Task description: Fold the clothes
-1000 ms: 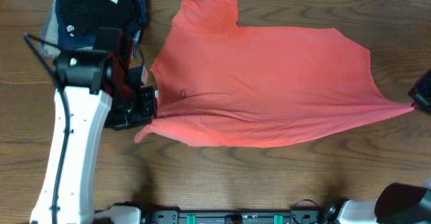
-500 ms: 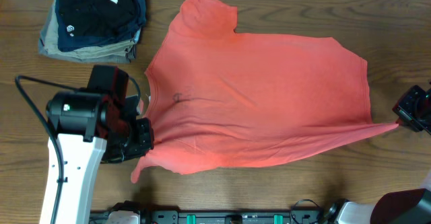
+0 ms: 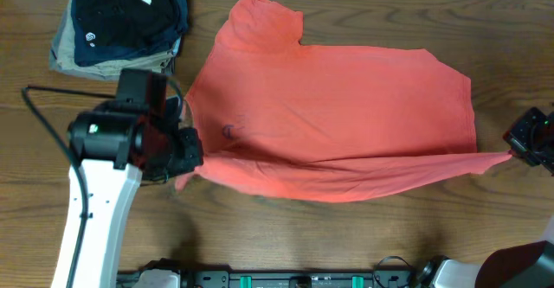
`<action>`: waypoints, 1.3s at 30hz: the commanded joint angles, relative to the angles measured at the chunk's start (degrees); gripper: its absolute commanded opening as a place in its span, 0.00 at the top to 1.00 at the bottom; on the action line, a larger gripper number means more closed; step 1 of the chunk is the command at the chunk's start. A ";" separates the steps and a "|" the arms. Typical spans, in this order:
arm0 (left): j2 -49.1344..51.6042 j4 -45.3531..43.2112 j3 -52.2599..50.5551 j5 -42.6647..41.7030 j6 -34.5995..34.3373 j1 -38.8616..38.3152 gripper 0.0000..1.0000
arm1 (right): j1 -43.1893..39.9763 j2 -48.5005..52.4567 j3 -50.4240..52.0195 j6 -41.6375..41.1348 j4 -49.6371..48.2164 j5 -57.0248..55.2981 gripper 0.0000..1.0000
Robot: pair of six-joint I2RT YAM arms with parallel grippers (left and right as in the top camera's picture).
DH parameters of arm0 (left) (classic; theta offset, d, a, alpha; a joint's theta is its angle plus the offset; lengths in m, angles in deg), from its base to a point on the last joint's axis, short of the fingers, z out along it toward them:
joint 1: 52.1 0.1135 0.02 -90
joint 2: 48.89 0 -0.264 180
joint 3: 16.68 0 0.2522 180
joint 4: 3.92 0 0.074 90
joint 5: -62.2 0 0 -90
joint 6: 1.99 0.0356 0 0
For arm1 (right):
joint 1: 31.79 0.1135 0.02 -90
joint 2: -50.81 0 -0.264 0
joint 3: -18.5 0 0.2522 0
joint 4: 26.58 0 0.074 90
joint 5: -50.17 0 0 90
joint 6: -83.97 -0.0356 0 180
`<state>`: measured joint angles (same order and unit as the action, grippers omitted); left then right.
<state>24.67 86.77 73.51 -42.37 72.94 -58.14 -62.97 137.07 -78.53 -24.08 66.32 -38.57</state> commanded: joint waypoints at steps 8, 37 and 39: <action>9.97 -8.98 -0.09 5.20 -0.50 0.66 0.94 | -0.26 -0.85 7.78 -3.21 -8.28 -0.59 0.99; 15.17 -19.06 -0.09 5.18 -0.48 6.14 0.94 | 2.75 -0.85 8.09 -6.21 -13.51 1.99 0.99; 15.08 -17.84 -0.09 5.18 -0.46 6.14 0.94 | 2.75 -0.85 8.09 -6.23 -13.03 1.95 0.99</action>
<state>39.95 67.95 73.48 -38.13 72.78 -52.35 -60.81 137.03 -70.62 -29.32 52.99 -36.23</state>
